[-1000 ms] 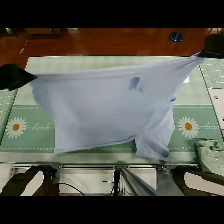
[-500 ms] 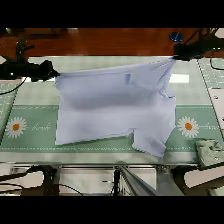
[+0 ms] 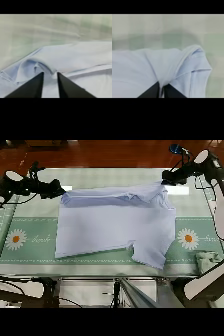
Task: Fold the shirts.
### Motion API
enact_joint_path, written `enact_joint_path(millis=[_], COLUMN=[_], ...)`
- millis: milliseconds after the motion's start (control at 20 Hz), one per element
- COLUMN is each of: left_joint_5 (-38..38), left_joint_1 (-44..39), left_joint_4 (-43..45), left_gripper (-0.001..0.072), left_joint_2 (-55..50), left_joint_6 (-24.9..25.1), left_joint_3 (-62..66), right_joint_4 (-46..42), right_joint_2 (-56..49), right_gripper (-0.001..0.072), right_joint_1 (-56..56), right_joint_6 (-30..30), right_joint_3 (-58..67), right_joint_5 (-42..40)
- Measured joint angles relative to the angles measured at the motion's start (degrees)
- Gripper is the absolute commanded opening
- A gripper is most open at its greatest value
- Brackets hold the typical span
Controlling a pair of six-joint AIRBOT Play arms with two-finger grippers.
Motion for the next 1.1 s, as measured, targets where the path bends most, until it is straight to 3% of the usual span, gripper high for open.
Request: enact_joint_path(millis=[50, 300, 500, 800, 1100], left_joint_5=[-1.42, -19.10, -31.41, -31.43, -31.23], left_joint_1=[0.79, 9.14, 14.62, 19.91, 26.56], left_joint_4=[0.02, 2.25, 4.11, 5.20, 7.23], left_gripper=[0.0546, 0.0545, 0.0546, 0.0546, 0.0546], left_joint_2=[-0.20, 1.14, 8.15, 21.11, 25.09], left_joint_6=[0.02, -0.02, 1.20, 6.99, 10.47], left_joint_3=[1.57, 11.67, 3.45, -25.81, -40.41], right_joint_4=[0.72, -3.58, -4.33, 4.48, 8.83], right_joint_2=[0.44, 6.58, 12.92, 24.94, 31.50], right_gripper=[0.0429, 0.0434, 0.0434, 0.0434, 0.0434], right_joint_1=[-0.28, -4.44, -11.50, -20.72, -26.69], right_joint_6=[-0.24, -3.23, -3.72, -9.03, -12.96], right_joint_3=[0.72, 5.22, -1.27, -27.06, -44.28], right_joint_5=[0.66, 10.82, 19.93, 18.93, 14.69])
